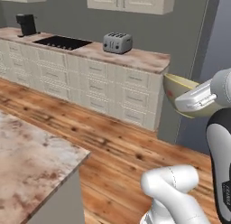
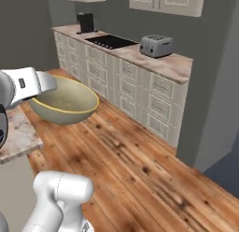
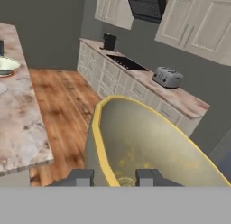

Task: Move the bowls from the cabinet to the plates on the dining table.

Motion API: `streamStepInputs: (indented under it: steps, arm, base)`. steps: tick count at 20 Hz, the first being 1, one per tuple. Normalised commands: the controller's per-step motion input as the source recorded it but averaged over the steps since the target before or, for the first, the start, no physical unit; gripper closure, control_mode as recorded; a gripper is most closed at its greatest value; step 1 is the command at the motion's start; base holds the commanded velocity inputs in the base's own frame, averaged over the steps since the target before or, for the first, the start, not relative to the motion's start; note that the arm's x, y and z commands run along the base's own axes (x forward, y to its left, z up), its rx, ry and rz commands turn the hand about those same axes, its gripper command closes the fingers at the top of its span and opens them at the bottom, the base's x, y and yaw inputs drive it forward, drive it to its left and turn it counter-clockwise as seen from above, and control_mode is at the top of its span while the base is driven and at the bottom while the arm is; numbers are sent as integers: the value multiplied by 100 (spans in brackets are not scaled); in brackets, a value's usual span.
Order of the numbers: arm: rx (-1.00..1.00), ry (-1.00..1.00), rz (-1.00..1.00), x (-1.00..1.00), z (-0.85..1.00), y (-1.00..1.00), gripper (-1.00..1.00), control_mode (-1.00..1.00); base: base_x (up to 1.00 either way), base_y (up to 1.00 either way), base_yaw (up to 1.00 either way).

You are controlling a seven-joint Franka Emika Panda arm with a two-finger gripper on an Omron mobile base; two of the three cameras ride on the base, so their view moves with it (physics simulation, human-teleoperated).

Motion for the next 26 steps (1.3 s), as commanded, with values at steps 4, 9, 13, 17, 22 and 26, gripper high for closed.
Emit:
streamStepInputs:
  steps: [4, 9, 13, 17, 22, 26]
  arm:
    - [0, 0, 0, 0, 0, 0, 100, 100]
    - [0, 0, 0, 0, 0, 0, 100, 100]
    - [0, 0, 0, 0, 0, 0, 100, 100]
    - [0, 0, 0, 0, 0, 0, 100, 100]
    - [0, 0, 0, 0, 0, 0, 100, 100]
    - [0, 0, 0, 0, 0, 0, 100, 100]
  base:
    - [23, -62, 43]
    - [17, -74, 38]
    - [0, -90, 28]
    - [6, -86, 27]
    - [19, -27, 48]
    - [27, -21, 61]
